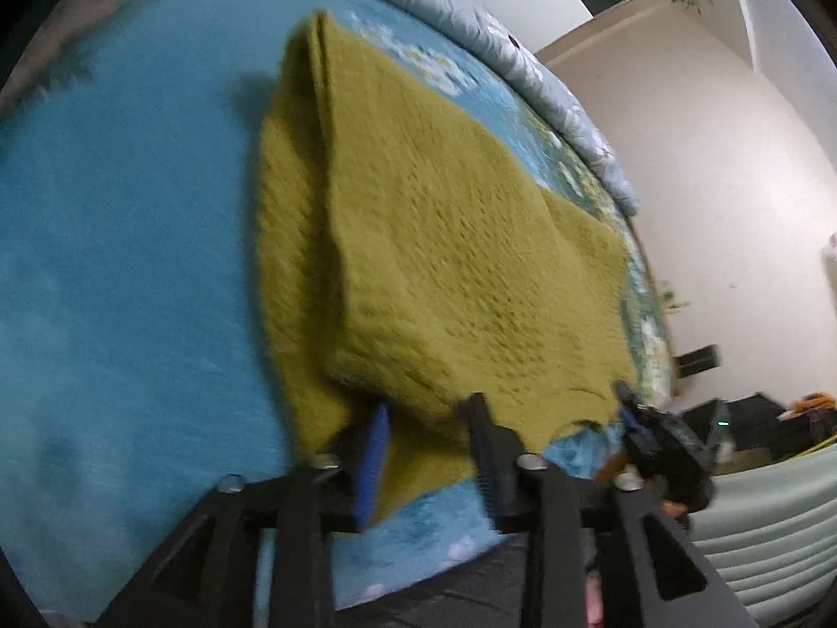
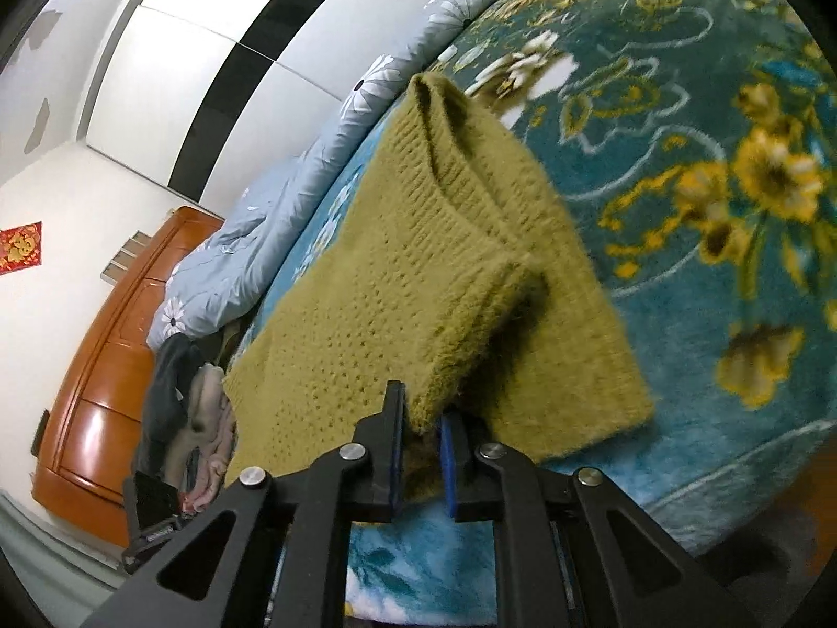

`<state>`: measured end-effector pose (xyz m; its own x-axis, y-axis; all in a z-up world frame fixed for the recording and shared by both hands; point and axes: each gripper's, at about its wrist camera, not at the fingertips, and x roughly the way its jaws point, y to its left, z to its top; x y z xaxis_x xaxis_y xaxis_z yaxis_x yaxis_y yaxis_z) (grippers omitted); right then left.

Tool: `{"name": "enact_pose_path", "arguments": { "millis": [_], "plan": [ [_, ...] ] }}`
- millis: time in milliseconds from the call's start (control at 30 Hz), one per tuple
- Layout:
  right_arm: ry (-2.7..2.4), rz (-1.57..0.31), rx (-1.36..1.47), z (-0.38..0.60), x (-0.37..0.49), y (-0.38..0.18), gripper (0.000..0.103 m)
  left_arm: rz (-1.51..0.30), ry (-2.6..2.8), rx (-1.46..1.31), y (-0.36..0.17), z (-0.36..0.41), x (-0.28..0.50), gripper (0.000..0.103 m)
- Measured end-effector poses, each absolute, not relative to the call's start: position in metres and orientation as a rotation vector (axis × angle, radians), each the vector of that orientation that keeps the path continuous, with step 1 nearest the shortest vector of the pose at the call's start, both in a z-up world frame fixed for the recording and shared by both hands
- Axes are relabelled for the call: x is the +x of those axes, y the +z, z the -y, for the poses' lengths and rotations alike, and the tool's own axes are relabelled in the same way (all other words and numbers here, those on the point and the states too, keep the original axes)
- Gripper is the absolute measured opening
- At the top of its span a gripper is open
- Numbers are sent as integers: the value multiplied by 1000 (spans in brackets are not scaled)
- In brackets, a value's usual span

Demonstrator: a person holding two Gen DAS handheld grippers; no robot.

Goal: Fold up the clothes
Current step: 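Open both tools and release the folded sweater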

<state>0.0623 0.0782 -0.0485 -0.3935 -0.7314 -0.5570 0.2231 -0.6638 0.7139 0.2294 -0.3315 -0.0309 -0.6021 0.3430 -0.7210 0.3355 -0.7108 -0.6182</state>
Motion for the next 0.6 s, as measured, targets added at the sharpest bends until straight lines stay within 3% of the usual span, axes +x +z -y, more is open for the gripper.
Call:
{"name": "enact_pose_path", "arguments": {
  "millis": [67, 133, 200, 367, 600],
  "plan": [
    [-2120, 721, 1204, -86, 63, -43, 22, 1084, 2670, -1392, -17, 337, 238, 61],
    [-2188, 727, 1161, -102, 64, -35, 40, 955, 2812, -1375, -3, 336, 240, 66],
    [-2228, 770, 1132, -117, 63, -34, 64, 866, 2885, -1354, 6, 331, 237, 72],
    [-2204, 852, 1187, -123, 47, -50, 66, 783, 2747, -1351, -1, 290, 204, 72],
    [-2154, 823, 1189, -112, 29, -52, 66, 494, 2616, -1350, -3, 213, 159, 72]
  ]
}}
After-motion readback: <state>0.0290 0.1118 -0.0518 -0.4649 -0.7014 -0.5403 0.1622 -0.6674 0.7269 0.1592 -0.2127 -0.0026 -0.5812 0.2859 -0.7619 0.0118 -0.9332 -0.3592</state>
